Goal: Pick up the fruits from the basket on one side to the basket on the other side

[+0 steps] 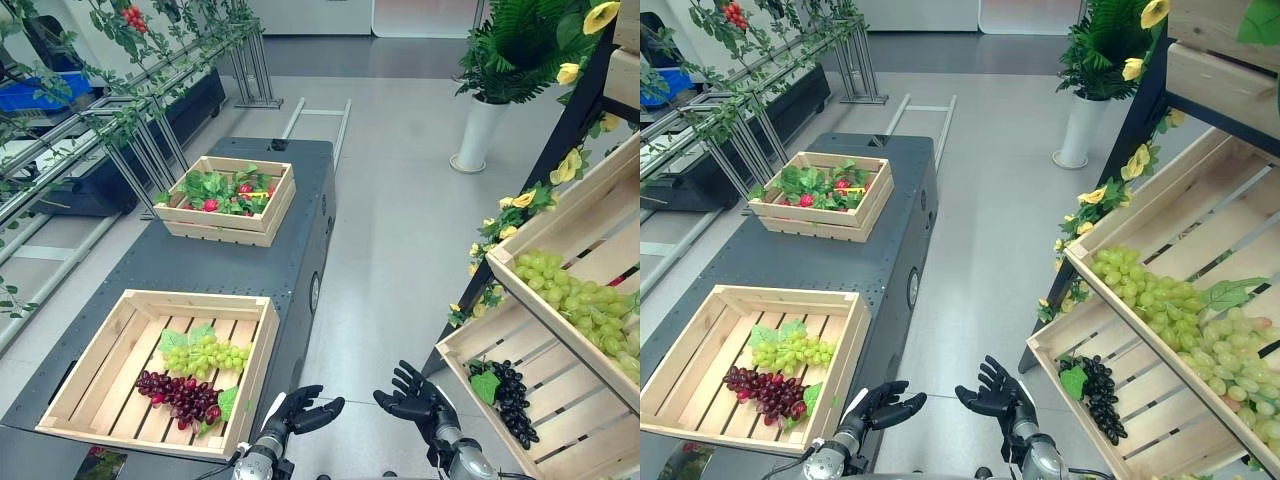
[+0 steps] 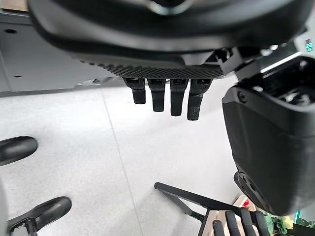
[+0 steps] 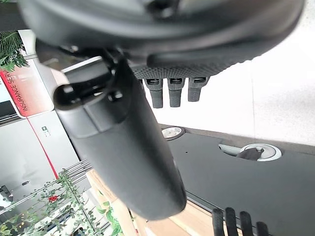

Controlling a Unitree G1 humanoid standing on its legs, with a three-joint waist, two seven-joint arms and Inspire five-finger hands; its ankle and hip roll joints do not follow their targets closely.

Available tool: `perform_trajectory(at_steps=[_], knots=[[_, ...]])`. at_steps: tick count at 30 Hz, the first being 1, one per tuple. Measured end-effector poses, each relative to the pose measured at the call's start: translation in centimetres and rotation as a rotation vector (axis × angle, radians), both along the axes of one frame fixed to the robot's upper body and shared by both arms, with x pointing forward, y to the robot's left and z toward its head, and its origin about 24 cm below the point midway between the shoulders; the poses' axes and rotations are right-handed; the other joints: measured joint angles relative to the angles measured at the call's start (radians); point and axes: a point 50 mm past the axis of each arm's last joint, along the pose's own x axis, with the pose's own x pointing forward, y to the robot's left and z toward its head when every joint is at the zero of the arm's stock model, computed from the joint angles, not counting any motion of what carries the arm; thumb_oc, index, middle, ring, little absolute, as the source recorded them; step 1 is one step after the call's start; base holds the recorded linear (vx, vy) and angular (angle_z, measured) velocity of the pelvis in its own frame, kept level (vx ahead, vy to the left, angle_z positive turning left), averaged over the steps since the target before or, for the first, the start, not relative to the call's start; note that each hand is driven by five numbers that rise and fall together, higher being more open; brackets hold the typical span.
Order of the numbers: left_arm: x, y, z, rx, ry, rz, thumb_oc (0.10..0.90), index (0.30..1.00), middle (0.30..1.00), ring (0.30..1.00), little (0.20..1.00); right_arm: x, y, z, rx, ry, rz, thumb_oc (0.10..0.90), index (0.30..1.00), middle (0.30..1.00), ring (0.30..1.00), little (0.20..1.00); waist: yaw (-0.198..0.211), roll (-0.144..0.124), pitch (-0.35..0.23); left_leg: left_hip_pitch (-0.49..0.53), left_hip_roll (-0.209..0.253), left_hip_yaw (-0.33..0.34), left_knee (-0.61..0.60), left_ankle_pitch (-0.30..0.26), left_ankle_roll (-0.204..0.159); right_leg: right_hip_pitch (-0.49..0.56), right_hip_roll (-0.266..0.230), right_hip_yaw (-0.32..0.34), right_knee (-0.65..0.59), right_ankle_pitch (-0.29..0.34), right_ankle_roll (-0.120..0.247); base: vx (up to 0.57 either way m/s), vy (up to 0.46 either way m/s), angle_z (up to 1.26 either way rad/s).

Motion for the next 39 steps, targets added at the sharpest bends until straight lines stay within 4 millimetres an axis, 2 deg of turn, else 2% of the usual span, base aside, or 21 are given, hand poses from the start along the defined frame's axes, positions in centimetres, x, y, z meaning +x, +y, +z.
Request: perform_trajectory(at_steps=[4, 13, 16, 20, 24, 31, 35, 39], knots=[[0.1, 0.1, 0.1, 0.048, -0.020, -0.002, 0.800, 0.900, 0.900, 0.900, 0.900, -0.1, 0.0, -0.2, 0.064, 0.019, -0.061, 0.800, 0.900, 0.900, 0.900, 0.900, 0.000, 0.012, -0.010, 0.000, 0.001, -0.001, 0.000, 0.001, -0.001, 0.001, -0.001, -0.012, 0.000, 0.000, 0.000, 0.00, -0.003, 0.02], [1.0, -0.1, 0.7, 0.042, -0.071, -0.006, 0.800, 0.900, 0.900, 0.900, 0.900, 0.0, -0.2, -0.2, 0.003, 0.037, -0.092, 0.800, 0.900, 0.900, 0.900, 0.900, -0.001, 0.016, -0.014, -0.003, 0.001, -0.003, 0.000, 0.003, -0.004, 0.000, 0.000, -0.013, 0.000, -0.001, -0.001, 0.00, 0.001, 0.00], [2.3, -0.2, 2.0, 0.017, -0.157, 0.007, 0.800, 0.900, 0.900, 0.900, 0.900, 1.1, -0.4, 0.9, -0.102, -0.023, -0.060, 0.800, 0.900, 0.900, 0.900, 0.900, 0.000, 0.021, -0.010, -0.009, 0.001, -0.005, 0.000, 0.006, -0.003, -0.004, 0.000, -0.013, 0.000, -0.001, -0.001, -0.04, 0.013, 0.03], [4.2, 0.2, 4.3, 0.043, -0.320, -0.014, 0.800, 0.900, 0.900, 0.900, 0.900, 1.9, -1.1, 1.7, -0.122, -0.069, -0.067, 0.800, 0.900, 0.900, 0.900, 0.900, 0.002, 0.028, -0.004, -0.014, 0.001, -0.020, 0.000, 0.006, -0.005, -0.005, 0.000, -0.019, 0.000, -0.002, -0.002, -0.01, 0.005, 0.06], [6.7, 2.3, 8.3, 0.137, -0.571, 0.002, 0.800, 0.900, 0.900, 0.900, 0.900, 2.2, -3.1, 2.4, -0.147, -0.103, -0.091, 0.800, 0.900, 0.900, 0.900, 0.900, 0.014, 0.041, 0.014, -0.026, 0.001, -0.026, 0.000, 0.008, -0.007, -0.014, 0.000, -0.026, 0.000, -0.002, -0.003, 0.01, 0.020, 0.05], [9.4, 7.7, 12.9, 0.415, -0.753, -0.080, 0.800, 0.900, 0.900, 0.900, 0.900, 2.7, -4.9, 3.9, -0.308, -0.180, 0.069, 0.800, 0.900, 0.900, 0.900, 0.900, 0.027, 0.049, 0.026, -0.035, 0.000, -0.029, 0.000, 0.011, -0.007, -0.018, -0.002, -0.046, 0.000, -0.003, -0.003, 0.02, 0.040, 0.05], [9.5, 9.3, 13.8, 0.515, -0.782, -0.078, 0.800, 0.900, 0.900, 0.900, 0.900, 2.8, -5.2, 4.2, -0.333, -0.189, 0.073, 0.800, 0.900, 0.900, 0.900, 0.900, 0.027, 0.055, 0.034, -0.040, 0.000, -0.031, 0.000, 0.012, -0.008, -0.021, -0.002, -0.046, -0.004, -0.004, -0.002, 0.02, 0.034, 0.03], [9.1, 10.2, 13.5, 0.632, -0.785, -0.085, 0.800, 0.900, 0.900, 0.900, 0.900, 3.0, -5.8, 4.4, -0.336, -0.189, 0.033, 0.800, 0.900, 0.900, 0.900, 0.900, 0.027, 0.075, 0.046, -0.082, -0.002, -0.045, 0.000, 0.023, -0.010, -0.060, -0.003, -0.052, -0.003, -0.004, 0.001, -0.02, 0.049, 0.09]])
